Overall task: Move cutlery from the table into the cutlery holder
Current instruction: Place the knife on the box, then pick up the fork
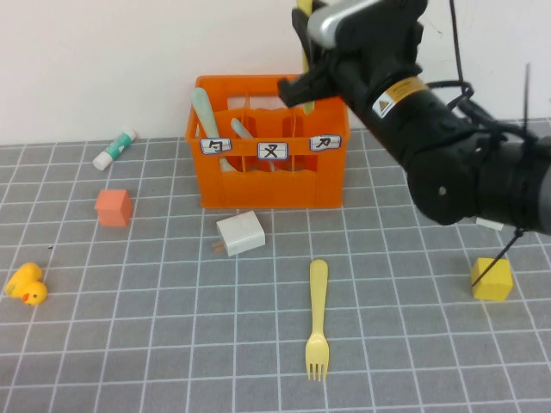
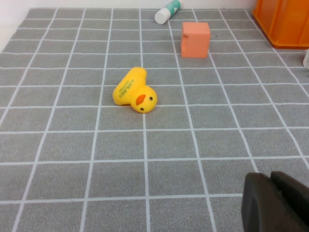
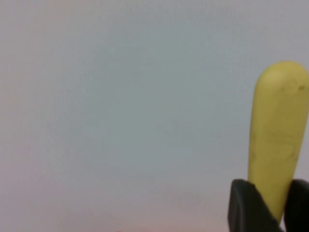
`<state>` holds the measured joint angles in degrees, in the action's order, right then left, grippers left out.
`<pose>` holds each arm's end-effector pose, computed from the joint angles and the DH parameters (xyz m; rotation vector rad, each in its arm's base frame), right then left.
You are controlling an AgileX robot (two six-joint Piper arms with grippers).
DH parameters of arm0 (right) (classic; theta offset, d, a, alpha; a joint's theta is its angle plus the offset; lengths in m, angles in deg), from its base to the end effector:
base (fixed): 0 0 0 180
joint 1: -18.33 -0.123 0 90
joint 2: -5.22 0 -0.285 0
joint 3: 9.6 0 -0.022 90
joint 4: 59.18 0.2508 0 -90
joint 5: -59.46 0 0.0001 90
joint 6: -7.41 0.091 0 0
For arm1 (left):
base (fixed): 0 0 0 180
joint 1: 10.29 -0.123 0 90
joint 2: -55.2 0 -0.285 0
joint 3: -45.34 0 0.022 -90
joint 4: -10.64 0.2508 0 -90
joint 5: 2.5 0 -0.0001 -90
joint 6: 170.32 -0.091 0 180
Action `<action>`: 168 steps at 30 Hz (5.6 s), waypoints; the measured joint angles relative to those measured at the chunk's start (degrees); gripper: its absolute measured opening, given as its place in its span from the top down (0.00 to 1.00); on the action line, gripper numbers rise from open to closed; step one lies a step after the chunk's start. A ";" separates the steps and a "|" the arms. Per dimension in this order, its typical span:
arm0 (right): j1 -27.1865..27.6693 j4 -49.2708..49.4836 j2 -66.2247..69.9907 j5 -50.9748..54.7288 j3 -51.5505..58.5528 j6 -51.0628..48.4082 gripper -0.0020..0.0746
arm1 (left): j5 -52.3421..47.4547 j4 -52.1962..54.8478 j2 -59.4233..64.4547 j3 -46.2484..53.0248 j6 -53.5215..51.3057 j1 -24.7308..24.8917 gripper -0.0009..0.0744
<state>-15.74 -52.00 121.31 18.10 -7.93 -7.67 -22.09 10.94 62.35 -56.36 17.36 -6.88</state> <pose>0.3735 0.2435 0.3025 -0.4350 1.2722 0.3047 0.0533 -0.0030 0.1766 -0.0651 1.8341 -0.1309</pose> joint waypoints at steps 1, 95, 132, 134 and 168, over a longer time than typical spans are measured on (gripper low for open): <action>0.00 0.50 0.64 -0.29 0.00 -0.97 0.77 | 0.00 -0.30 0.00 0.00 0.00 0.00 0.99; -2.81 56.06 0.77 79.74 -6.87 -46.29 0.98 | 0.00 -0.30 0.00 0.00 -0.02 0.00 0.99; -0.20 4.20 11.96 89.25 -15.40 11.75 0.43 | 0.00 -0.30 0.00 0.00 0.09 0.00 0.99; -0.73 1.95 11.96 89.35 -15.50 14.45 0.43 | 0.00 -0.30 0.00 0.00 -0.03 0.00 0.99; -3.62 -0.59 11.96 97.75 -15.92 4.79 0.44 | 0.00 0.00 0.00 0.00 -0.03 0.00 0.99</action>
<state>-19.36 -52.59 133.27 115.85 -23.85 -2.88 -22.09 10.94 62.35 -56.36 17.33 -6.88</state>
